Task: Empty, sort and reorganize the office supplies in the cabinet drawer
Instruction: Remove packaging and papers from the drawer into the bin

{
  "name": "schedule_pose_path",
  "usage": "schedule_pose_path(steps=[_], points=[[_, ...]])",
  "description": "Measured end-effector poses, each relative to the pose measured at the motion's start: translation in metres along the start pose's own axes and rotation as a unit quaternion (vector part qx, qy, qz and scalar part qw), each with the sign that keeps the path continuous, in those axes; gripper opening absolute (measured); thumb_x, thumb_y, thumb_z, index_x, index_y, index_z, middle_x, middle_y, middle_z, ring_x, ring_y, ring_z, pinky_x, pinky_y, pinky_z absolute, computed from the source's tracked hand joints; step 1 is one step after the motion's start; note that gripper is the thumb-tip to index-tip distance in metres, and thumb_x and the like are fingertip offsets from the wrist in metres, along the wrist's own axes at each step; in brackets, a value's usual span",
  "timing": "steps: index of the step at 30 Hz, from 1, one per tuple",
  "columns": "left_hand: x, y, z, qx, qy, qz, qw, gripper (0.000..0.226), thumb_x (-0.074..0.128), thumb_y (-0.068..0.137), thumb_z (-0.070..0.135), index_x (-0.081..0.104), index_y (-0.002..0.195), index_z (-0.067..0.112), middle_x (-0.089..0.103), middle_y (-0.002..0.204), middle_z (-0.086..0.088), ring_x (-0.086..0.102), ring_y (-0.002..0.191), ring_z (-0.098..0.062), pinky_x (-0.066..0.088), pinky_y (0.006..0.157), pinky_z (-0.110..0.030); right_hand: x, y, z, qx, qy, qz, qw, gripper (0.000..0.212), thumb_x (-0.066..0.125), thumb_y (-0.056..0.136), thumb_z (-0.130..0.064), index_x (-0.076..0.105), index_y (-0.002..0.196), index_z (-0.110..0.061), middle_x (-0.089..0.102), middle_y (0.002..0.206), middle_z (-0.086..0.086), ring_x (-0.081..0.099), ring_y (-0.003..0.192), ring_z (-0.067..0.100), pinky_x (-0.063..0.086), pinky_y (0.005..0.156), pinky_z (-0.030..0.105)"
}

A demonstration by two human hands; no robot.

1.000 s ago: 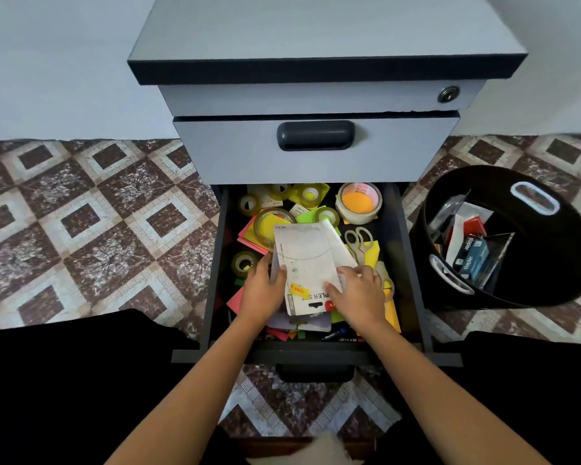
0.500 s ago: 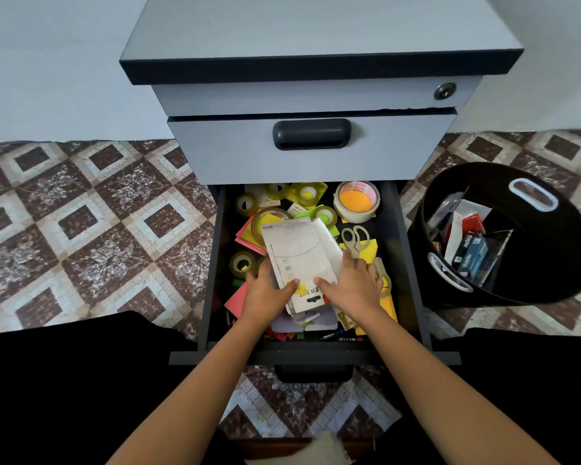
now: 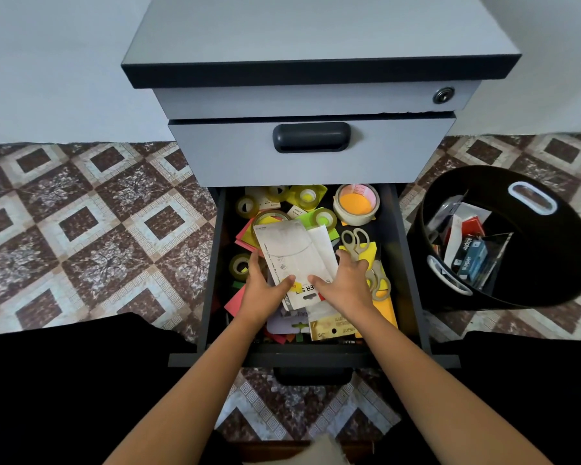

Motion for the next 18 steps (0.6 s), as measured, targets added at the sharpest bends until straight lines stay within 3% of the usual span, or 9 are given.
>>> schedule_pose_path(steps=[3, 7, 10, 15, 18], points=[[0.003, -0.003, 0.004, 0.01, -0.025, -0.016, 1.0, 0.085, 0.065, 0.086, 0.009, 0.008, 0.148, 0.016, 0.034, 0.125, 0.011, 0.041, 0.119, -0.008, 0.044, 0.087, -0.02, 0.004, 0.0, 0.001, 0.021, 0.033, -0.001, 0.999, 0.079, 0.068, 0.082, -0.043, 0.026, 0.142, -0.015, 0.028, 0.133, 0.017, 0.047, 0.115, 0.035, 0.044, 0.087, 0.032], [0.004, 0.0, -0.001, 0.008, -0.026, -0.028, 0.999, 0.081, 0.066, 0.086, 0.014, 0.013, 0.146, 0.022, 0.039, 0.137, 0.005, 0.046, 0.125, -0.017, 0.045, 0.1, -0.036, 0.005, -0.001, 0.0, 0.032, 0.018, 0.031, 0.999, 0.074, 0.065, 0.083, -0.044, 0.028, 0.141, -0.015, 0.035, 0.131, 0.019, 0.044, 0.118, 0.038, 0.044, 0.089, 0.037], [0.004, -0.001, 0.0, 0.013, -0.035, -0.03, 0.999, 0.08, 0.065, 0.086, 0.011, 0.014, 0.146, 0.025, 0.043, 0.141, -0.003, 0.049, 0.124, -0.02, 0.044, 0.102, -0.045, 0.012, 0.0, -0.005, 0.015, 0.052, 0.007, 0.999, 0.071, 0.063, 0.086, -0.039, 0.026, 0.142, -0.014, 0.04, 0.137, 0.017, 0.044, 0.122, 0.032, 0.042, 0.086, 0.031], [0.004, 0.001, 0.0, 0.034, -0.06, -0.056, 0.996, 0.091, 0.063, 0.082, 0.006, 0.006, 0.148, 0.033, 0.033, 0.15, -0.004, 0.041, 0.133, -0.02, 0.04, 0.106, -0.047, 0.016, 0.002, -0.011, -0.034, 0.101, -0.021, 0.994, 0.07, 0.063, 0.088, -0.031, 0.024, 0.145, -0.018, 0.043, 0.143, 0.003, 0.045, 0.127, 0.024, 0.043, 0.094, 0.034], [0.002, 0.004, -0.001, 0.026, -0.096, -0.063, 0.993, 0.088, 0.06, 0.085, -0.005, 0.01, 0.148, 0.03, 0.036, 0.148, -0.006, 0.045, 0.13, -0.021, 0.047, 0.099, -0.041, 0.015, 0.003, -0.011, -0.052, 0.102, -0.013, 0.993, 0.072, 0.065, 0.085, -0.037, 0.027, 0.144, -0.024, 0.047, 0.141, -0.001, 0.046, 0.126, 0.025, 0.045, 0.098, 0.041]])
Point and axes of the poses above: each hand's wrist, its own y-axis towards the middle knuckle, its own x-axis out of the palm, z = x × y, the point moved 7 cm from there along y, towards the middle knuckle
